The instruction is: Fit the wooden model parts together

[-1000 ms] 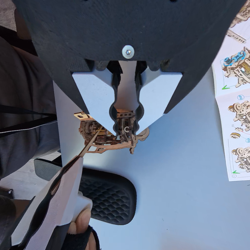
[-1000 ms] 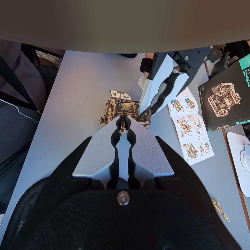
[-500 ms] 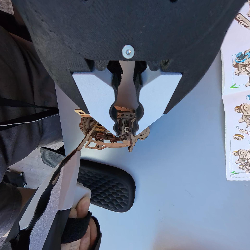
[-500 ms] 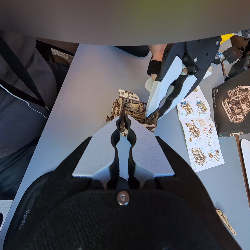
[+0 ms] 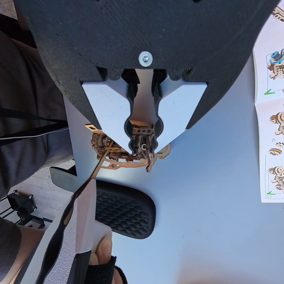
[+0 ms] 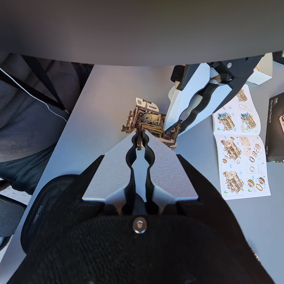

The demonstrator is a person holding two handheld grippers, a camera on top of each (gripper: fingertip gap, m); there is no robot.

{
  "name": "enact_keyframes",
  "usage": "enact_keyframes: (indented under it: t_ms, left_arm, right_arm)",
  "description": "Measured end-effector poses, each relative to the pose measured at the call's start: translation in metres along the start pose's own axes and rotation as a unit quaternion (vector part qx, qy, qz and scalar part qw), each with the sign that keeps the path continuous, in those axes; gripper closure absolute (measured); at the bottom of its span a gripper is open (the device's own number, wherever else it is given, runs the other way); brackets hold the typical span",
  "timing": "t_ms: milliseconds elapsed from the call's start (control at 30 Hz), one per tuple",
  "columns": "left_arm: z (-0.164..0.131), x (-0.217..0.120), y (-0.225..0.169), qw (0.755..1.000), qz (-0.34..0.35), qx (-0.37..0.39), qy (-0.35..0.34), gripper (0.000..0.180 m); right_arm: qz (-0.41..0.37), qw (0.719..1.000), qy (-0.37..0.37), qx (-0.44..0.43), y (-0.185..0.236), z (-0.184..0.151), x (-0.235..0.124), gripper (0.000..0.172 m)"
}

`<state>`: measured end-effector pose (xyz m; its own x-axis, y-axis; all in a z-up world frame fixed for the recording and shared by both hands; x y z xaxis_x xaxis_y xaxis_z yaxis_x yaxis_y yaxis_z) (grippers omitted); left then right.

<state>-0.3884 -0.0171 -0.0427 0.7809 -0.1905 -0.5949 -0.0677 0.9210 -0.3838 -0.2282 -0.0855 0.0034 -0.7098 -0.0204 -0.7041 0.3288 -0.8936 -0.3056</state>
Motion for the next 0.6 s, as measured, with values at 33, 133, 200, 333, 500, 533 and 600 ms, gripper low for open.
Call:
enact_keyframes:
  t_ms: [33,133,200,333,500,533,600]
  left_arm:
    - [-0.0003,0.0002,0.0003,1.0,-0.001,-0.001,-0.003,0.162]
    - [-0.0011,0.0,0.0023,1.0,-0.007,-0.008,-0.01,0.162]
    - [-0.0013,-0.0004,0.0041,1.0,-0.012,-0.015,-0.012,0.162]
    - [-0.0008,-0.0001,0.0059,1.0,-0.019,-0.018,-0.013,0.162]
    - [-0.001,0.0015,0.0062,0.999,-0.034,-0.027,-0.024,0.161]
    - [-0.0012,0.0014,0.0065,0.998,-0.041,-0.032,-0.027,0.16]
    - [-0.0014,0.0005,0.0075,0.997,-0.058,-0.044,-0.034,0.16]
  right_arm:
    - [0.001,1.0,0.001,0.003,-0.0016,-0.0006,0.0007,0.17]
    - [0.0,1.0,0.0,0.008,-0.0037,-0.0024,0.0023,0.17]
    - [-0.001,1.0,-0.003,0.011,-0.0039,-0.0032,0.0019,0.17]
    - [-0.006,1.0,-0.003,0.008,-0.004,-0.0027,0.001,0.17]
    - [-0.007,1.0,-0.003,0.013,-0.0061,-0.0057,0.0036,0.17]
    - [-0.007,1.0,-0.004,0.015,-0.0064,-0.0064,0.0038,0.17]
    - [-0.01,1.0,-0.007,0.014,-0.0063,-0.0074,0.0037,0.17]
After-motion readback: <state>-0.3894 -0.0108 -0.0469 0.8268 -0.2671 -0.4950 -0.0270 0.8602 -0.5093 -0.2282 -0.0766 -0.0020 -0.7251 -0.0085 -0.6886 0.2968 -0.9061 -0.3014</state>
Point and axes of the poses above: each gripper's, where its closed fingertips meet, x out along the fingers, z out of its top, y = z × x across the jaws, the point moved 10 cm from there along -x, back along the fingers, and after that the axes turned 8 degrees about -x, right-handed, at the moved point
